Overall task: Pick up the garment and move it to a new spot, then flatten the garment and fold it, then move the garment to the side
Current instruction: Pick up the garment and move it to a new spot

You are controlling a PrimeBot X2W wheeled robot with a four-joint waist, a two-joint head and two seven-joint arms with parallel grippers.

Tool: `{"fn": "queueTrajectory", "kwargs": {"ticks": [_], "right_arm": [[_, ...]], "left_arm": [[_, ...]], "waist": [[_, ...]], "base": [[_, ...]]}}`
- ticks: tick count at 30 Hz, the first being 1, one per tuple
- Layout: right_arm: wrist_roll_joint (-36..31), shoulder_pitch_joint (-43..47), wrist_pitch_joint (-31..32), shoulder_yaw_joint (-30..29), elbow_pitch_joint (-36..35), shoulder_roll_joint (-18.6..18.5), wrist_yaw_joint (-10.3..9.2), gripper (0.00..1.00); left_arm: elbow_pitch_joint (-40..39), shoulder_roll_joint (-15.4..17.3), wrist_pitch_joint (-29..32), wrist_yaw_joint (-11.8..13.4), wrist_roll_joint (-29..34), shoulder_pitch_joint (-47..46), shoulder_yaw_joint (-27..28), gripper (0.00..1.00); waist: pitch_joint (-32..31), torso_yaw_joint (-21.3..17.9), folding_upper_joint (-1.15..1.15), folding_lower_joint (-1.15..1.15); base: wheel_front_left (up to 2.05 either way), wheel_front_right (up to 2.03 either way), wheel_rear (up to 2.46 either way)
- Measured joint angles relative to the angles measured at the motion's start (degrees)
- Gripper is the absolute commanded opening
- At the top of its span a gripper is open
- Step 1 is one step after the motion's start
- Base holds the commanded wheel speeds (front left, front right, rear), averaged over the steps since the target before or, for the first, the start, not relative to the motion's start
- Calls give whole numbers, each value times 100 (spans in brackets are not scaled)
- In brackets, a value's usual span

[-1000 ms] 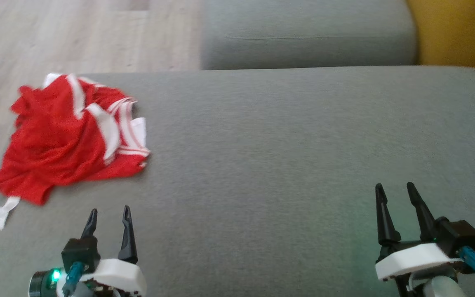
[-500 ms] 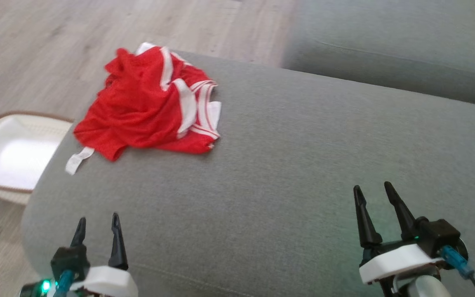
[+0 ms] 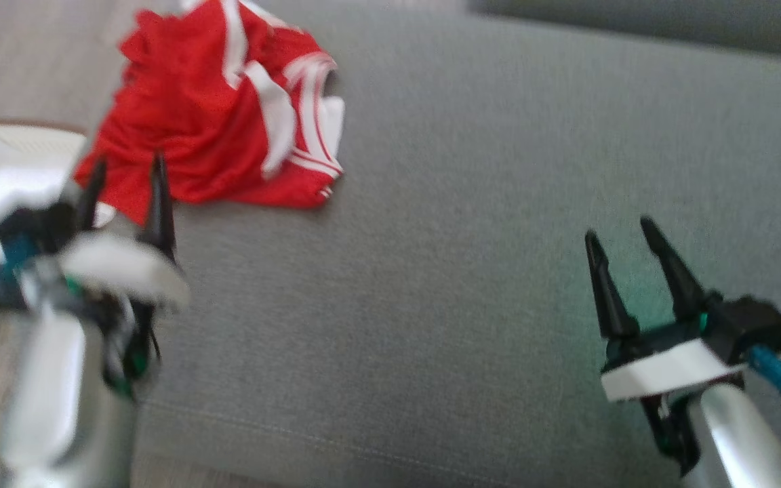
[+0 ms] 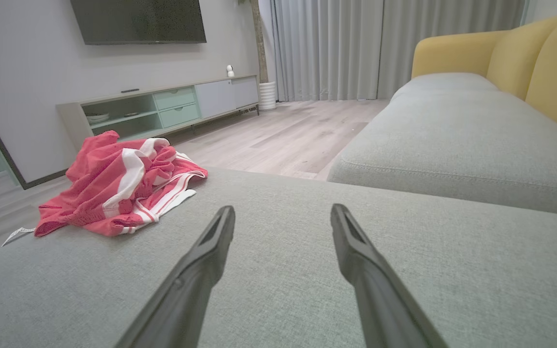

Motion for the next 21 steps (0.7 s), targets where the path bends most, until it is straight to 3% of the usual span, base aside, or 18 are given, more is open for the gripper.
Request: {"fn": "queueTrajectory", "kwargs": {"ticks": [5, 9, 18, 19, 20, 21], "right_arm": [[1, -236, 94, 96, -277, -216, 0, 100], [8, -392, 234, 169, -587, -417, 0, 100], [20, -443, 411, 141, -1050, -601, 0, 100], [36, -432, 413, 114, -1076, -601, 0, 100], [62, -411, 415, 80, -1098, -600, 0, 100], [68, -369, 415, 40, -1110, -600, 0, 100]], "left_arm": [[521, 227, 598, -224, -55, -1177, -57, 100], [1374, 323, 911, -210, -52, -2232, -29, 100], [3655, 534, 1263, 246, 77, -3064, 114, 100], [3819, 537, 1269, 272, 78, -3093, 112, 41], [3950, 541, 1268, 290, 87, -3131, 104, 0], [4060, 548, 1265, 290, 107, -3176, 91, 0]], "waist": [[534, -140, 0, 0], [1040, -313, 0, 0], [1583, -927, 0, 0], [1592, -983, 0, 0], [1588, -1029, 0, 0], [1565, -1059, 0, 0]], "base": [[0, 0, 0], [0, 0, 0], [0, 0, 0], [0, 0, 0], [0, 0, 0], [0, 0, 0]]}}
